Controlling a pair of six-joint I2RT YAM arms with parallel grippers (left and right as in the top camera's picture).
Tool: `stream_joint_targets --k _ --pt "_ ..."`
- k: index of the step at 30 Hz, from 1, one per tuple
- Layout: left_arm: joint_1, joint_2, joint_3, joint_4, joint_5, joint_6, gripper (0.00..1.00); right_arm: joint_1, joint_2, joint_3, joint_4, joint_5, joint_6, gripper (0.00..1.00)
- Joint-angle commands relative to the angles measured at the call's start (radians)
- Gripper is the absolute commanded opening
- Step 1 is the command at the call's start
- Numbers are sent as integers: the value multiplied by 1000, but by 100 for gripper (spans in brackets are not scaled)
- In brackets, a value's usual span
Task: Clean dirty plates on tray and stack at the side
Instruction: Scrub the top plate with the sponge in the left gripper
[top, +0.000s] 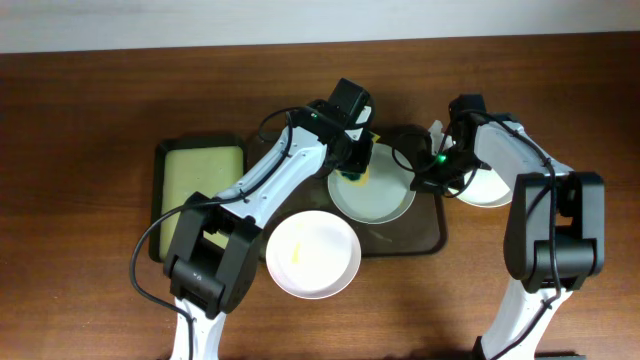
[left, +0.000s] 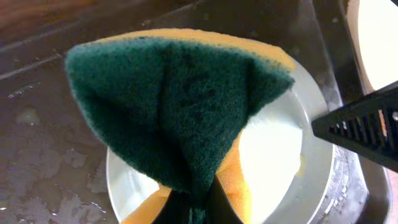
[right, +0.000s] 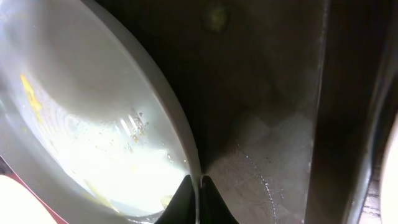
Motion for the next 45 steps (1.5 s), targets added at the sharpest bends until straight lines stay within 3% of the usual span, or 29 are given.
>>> stream_joint_targets --k 1,10,13,15,19,24,32,33,39,42,43,45 --pt "-4 9 6 -5 -37 4 0 5 -12 -9 11 -20 25 4" --pt "12 75 6 -28 -5 -50 0 6 -12 -19 31 -20 27 4" --pt "69 76 41 -62 143 -49 0 6 -12 -34 58 -20 27 4" --pt "79 76 56 -61 135 -40 0 6 -12 -35 62 -20 27 4" --pt "19 83 56 -47 -72 -34 0 6 -12 -36 61 -18 23 4" --pt "17 146 56 2 -84 -21 0 60 -12 -36 85 38 8 6" --pt "24 237 64 -65 -63 -10 0 132 -12 -36 88 184 20 4" --pt "24 256 64 -77 -42 -5 0 132 -12 -36 89 185 20 4" --pt "23 333 64 -183 455 155 0 143 -12 -36 98 184 20 4" --pt "31 332 80 -200 779 220 0 144 -12 -36 100 184 20 4" --pt "38 332 111 -210 829 220 0 144 -12 -36 100 184 20 4" --pt "68 293 259 -291 754 220 0 144 -12 -36 99 184 20 4"
